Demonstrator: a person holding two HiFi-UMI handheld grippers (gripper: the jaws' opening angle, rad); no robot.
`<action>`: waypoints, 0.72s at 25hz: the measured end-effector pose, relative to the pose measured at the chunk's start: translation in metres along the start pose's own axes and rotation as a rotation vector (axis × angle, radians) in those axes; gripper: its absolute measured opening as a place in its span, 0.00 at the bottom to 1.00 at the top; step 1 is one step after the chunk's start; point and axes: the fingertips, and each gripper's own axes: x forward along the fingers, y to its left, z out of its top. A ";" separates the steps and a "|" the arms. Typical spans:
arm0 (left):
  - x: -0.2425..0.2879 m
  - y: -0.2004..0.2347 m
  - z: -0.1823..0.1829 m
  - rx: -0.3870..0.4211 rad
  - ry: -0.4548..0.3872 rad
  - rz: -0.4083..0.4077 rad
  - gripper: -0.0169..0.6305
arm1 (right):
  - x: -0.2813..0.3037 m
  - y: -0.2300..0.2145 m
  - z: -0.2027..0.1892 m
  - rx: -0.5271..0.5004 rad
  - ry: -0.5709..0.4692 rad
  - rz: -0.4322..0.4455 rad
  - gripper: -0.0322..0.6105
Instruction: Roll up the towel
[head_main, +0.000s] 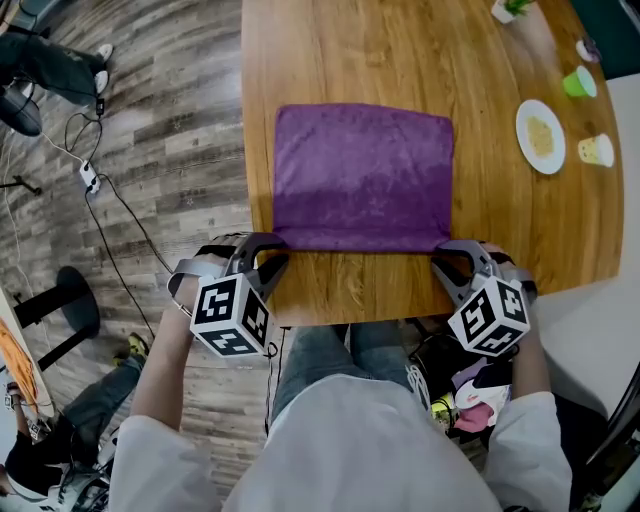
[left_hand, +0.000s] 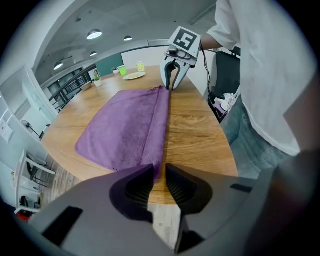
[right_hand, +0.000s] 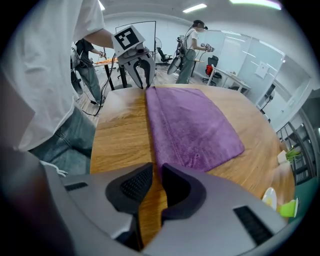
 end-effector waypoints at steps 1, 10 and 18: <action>0.001 0.001 0.000 0.000 0.003 0.000 0.15 | 0.001 -0.001 -0.001 -0.005 0.007 -0.002 0.15; 0.010 0.001 -0.002 0.005 0.026 -0.018 0.14 | 0.008 -0.004 -0.006 0.018 0.002 0.004 0.14; 0.007 0.001 -0.003 -0.023 0.033 -0.041 0.06 | 0.005 -0.005 -0.004 0.038 0.000 0.015 0.07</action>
